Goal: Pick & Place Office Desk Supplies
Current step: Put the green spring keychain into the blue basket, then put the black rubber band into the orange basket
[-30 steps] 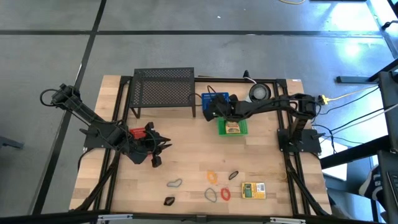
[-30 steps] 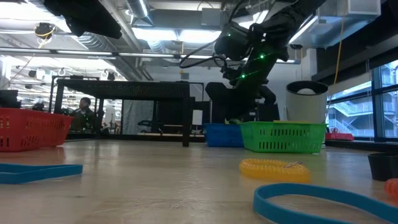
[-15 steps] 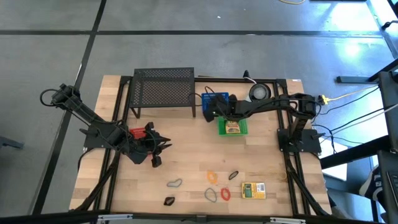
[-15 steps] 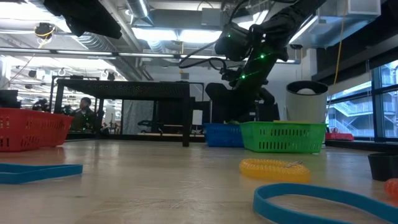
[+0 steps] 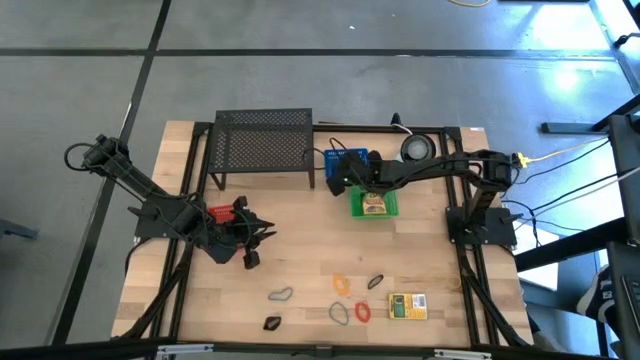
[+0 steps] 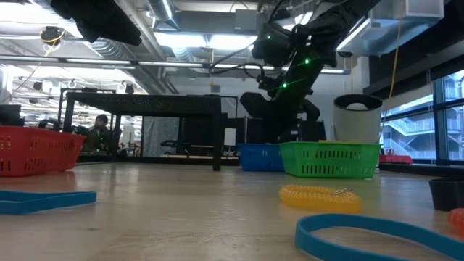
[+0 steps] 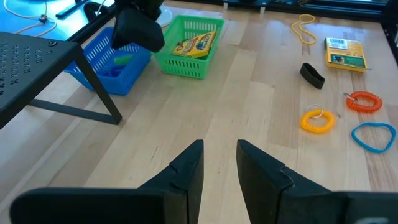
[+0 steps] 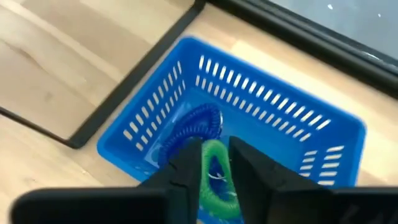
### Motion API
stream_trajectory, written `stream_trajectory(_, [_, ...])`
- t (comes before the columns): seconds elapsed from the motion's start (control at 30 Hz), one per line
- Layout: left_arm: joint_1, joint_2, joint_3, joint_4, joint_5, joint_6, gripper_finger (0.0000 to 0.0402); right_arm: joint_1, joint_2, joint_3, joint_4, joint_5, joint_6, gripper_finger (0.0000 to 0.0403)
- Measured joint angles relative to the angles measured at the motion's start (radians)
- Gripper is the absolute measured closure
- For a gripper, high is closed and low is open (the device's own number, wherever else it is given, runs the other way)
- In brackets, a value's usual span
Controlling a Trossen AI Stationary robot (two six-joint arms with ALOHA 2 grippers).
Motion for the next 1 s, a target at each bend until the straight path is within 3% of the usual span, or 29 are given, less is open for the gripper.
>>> stream_trajectory(0.27, [0.0, 0.0, 0.0, 0.0, 0.0, 0.0, 0.0313, -0.001, -0.091, 0.0, -0.052, -0.033, -0.022, 0.0239])
stream_trajectory(0.5, [0.0, 0.0, 0.0, -0.001, 0.005, 0.0, 0.0313, 0.05, -0.15, 0.0, -0.092, -0.444, 0.008, 0.022])
stream_trajectory(0.6, [0.0, 0.0, 0.0, -0.001, 0.021, -0.001, 0.0313, 0.114, -0.154, 0.0, -0.088, -0.552, 0.009, 0.0229])
stream_trajectory(0.7, [0.0, 0.0, 0.0, 0.0, 0.022, -0.002, 0.0313, 0.22, -0.155, 0.0, -0.088, -0.595, 0.026, 0.0241])
stream_trajectory(1.0, [0.0, 0.0, 0.0, 0.0, 0.019, -0.018, 0.0313, 0.576, -0.156, 0.0, -0.129, -0.598, 0.039, 0.0272])
